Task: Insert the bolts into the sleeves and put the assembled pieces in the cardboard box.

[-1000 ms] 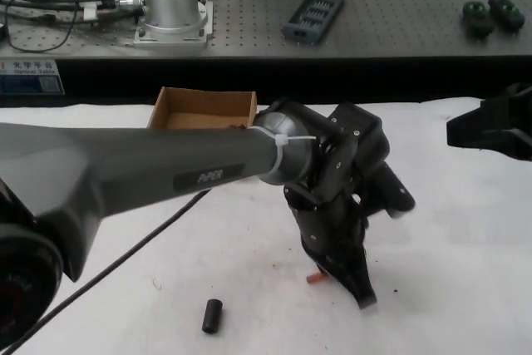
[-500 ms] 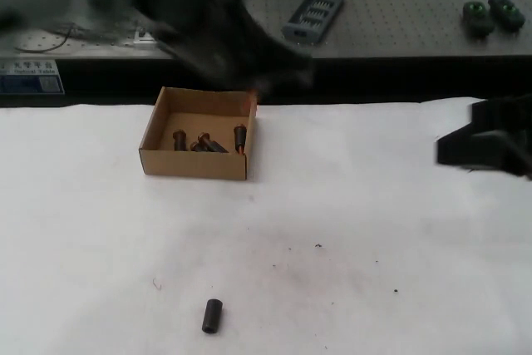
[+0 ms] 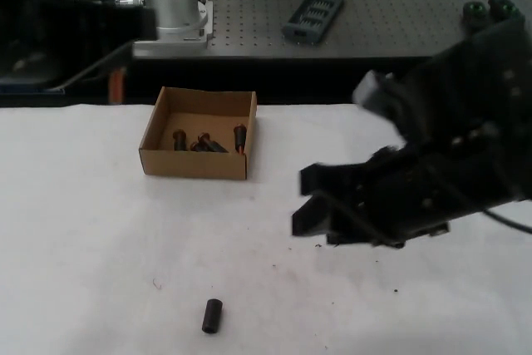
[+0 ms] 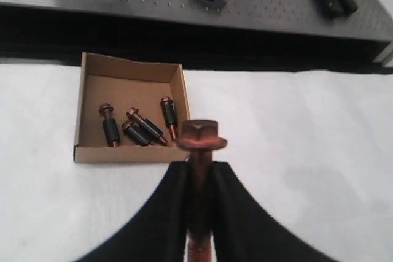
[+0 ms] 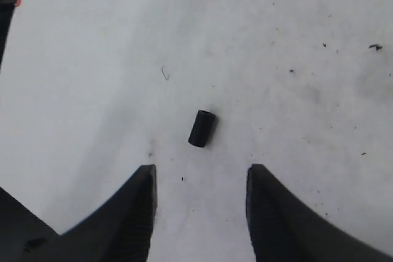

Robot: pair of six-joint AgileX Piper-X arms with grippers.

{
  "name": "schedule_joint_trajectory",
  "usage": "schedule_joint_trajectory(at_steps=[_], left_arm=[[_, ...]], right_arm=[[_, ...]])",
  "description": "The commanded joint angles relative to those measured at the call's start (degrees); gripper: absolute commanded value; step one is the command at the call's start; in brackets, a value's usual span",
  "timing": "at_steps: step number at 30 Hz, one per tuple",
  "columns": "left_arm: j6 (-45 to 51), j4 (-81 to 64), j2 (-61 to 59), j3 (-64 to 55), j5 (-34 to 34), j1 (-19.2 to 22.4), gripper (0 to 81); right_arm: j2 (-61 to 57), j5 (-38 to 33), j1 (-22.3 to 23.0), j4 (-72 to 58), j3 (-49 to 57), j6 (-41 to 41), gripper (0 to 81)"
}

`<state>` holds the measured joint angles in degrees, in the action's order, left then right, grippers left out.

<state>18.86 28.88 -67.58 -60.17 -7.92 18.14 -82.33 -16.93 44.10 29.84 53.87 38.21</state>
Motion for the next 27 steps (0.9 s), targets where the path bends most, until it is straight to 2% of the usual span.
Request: schedule_joint_trajectory(at_steps=[1, 4, 8, 13, 19, 27], left_arm=[[1.91, -3.73, 9.27, 6.72, 0.14, -1.12, 0.6], [2.25, -3.71, 14.94, 11.15, 0.16, -1.8, 0.6], [3.71, -3.28, 20.1, 14.75, 0.16, -1.88, 0.6], [4.17, -3.18, 24.62, 16.34, 0.16, -1.88, 0.6], [3.94, -3.18, 27.38, 16.32, 0.16, -1.88, 0.6], [2.85, -3.18, 27.81, 16.32, 0.16, -1.88, 0.6]], right_arm=[[-2.32, 1.87, 1.61, -0.72, 1.78, 1.55, 35.8], [-7.5, 4.85, 4.29, -0.64, 4.33, 2.94, 35.8], [-14.41, 4.87, 6.83, 0.18, 8.7, 6.87, 35.8], [-21.7, 5.92, 9.12, 7.1, 15.19, 10.08, 35.8], [-25.95, 9.65, 9.83, 13.04, 19.99, 12.86, 35.8], [-27.56, 9.19, 10.02, 13.66, 21.23, 16.4, 35.8]])
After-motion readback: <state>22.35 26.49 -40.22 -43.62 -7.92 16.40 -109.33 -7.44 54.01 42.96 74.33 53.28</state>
